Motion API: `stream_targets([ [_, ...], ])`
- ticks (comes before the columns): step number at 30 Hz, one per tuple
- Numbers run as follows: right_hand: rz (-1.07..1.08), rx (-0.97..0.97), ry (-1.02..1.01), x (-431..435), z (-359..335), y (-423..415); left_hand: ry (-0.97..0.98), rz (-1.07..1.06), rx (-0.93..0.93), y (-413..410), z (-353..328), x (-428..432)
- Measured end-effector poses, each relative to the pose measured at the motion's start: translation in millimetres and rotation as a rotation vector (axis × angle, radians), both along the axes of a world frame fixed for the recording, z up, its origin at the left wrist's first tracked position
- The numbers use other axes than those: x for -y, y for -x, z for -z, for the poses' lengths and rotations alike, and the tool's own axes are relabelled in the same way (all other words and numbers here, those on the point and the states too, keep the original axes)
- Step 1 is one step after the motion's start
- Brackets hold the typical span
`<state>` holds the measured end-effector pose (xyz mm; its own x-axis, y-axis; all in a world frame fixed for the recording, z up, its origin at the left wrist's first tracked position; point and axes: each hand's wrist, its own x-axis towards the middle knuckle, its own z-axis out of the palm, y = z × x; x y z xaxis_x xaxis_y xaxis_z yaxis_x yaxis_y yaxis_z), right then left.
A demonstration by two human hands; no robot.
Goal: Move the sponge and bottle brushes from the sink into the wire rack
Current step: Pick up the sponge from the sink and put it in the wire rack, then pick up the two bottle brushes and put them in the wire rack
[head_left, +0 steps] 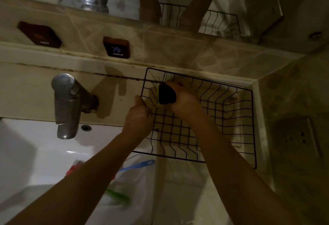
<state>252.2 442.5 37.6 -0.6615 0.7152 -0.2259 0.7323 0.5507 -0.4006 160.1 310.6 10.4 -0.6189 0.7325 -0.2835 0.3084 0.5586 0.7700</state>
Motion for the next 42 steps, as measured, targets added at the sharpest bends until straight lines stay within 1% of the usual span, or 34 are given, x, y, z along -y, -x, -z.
stream_targets([
  [2,0.017,0.075,0.038,-2.5,8.9,4.9,0.004,0.006,0.006,-0.2,2.5,0.0],
  [4,0.036,0.079,0.038,-2.4,14.9,7.2,0.023,0.007,0.004,0.3,5.3,0.1],
  [8,0.057,0.083,-0.04,3.0,23.0,6.5,0.015,0.0,0.0,0.1,7.8,-0.8],
  [10,0.067,0.078,-0.032,5.1,21.4,7.1,0.001,0.003,-0.01,-0.7,6.5,0.1],
  [11,0.06,0.109,-0.026,5.4,19.2,7.4,0.003,0.008,-0.014,-0.7,5.4,0.6],
  [13,0.024,0.188,-0.019,8.6,12.6,6.8,0.014,0.028,0.008,1.4,0.9,2.7],
  [14,0.014,0.179,-0.018,12.9,7.5,6.4,-0.002,0.046,0.048,2.7,-2.1,4.7],
  [16,0.04,0.044,-0.046,27.2,-7.3,4.4,-0.082,0.036,0.174,6.4,-5.4,12.4],
  [17,0.067,-0.039,-0.082,36.9,-14.7,2.6,-0.116,-0.014,0.236,8.9,-6.9,20.1],
  [18,0.09,-0.135,-0.133,47.8,-21.2,0.2,-0.126,-0.069,0.257,11.9,-7.4,31.0],
  [19,0.11,-0.259,-0.173,59.9,-27.2,-2.9,-0.119,-0.105,0.238,14.7,-5.9,45.4],
  [21,0.153,-0.517,-0.139,88.4,-36.8,-9.4,-0.059,-0.14,0.185,17.2,2.1,82.5],
  [22,0.151,-0.588,-0.089,105.1,-39.4,-12.2,-0.01,-0.171,0.204,17.1,7.4,103.0],
  [23,0.131,-0.613,-0.038,123.2,-39.4,-14.8,0.049,-0.212,0.239,16.4,13.6,124.0],
  [25,0.072,-0.568,0.081,158.8,-30.7,-18.6,0.165,-0.314,0.33,12.6,25.2,164.3],
  [27,0.009,-0.415,0.197,187.7,-16.3,-19.4,0.213,-0.484,0.504,9.5,34.8,196.9],
  [29,-0.065,-0.25,0.208,207.6,-5.7,-17.4,0.213,-0.653,0.723,3.9,39.7,221.2],
  [31,-0.078,-0.199,0.26,218.4,-4.9,-10.2,0.175,-0.786,0.917,-3.7,42.8,236.4],
  [32,-0.091,-0.185,0.287,222.7,-6.1,-5.0,0.15,-0.826,0.983,-6.8,43.7,241.4],
  [36,-0.19,-0.063,0.354,234.0,-4.8,17.4,0.065,-0.95,1.104,-10.3,48.9,247.0],
  [39,-0.216,0.063,0.378,236.0,7.8,25.2,0.064,-1.054,1.133,-7.2,60.3,244.5],
  [42,-0.247,0.168,0.377,243.0,25.1,23.4,0.072,-1.088,1.15,-9.8,71.9,245.5],
])
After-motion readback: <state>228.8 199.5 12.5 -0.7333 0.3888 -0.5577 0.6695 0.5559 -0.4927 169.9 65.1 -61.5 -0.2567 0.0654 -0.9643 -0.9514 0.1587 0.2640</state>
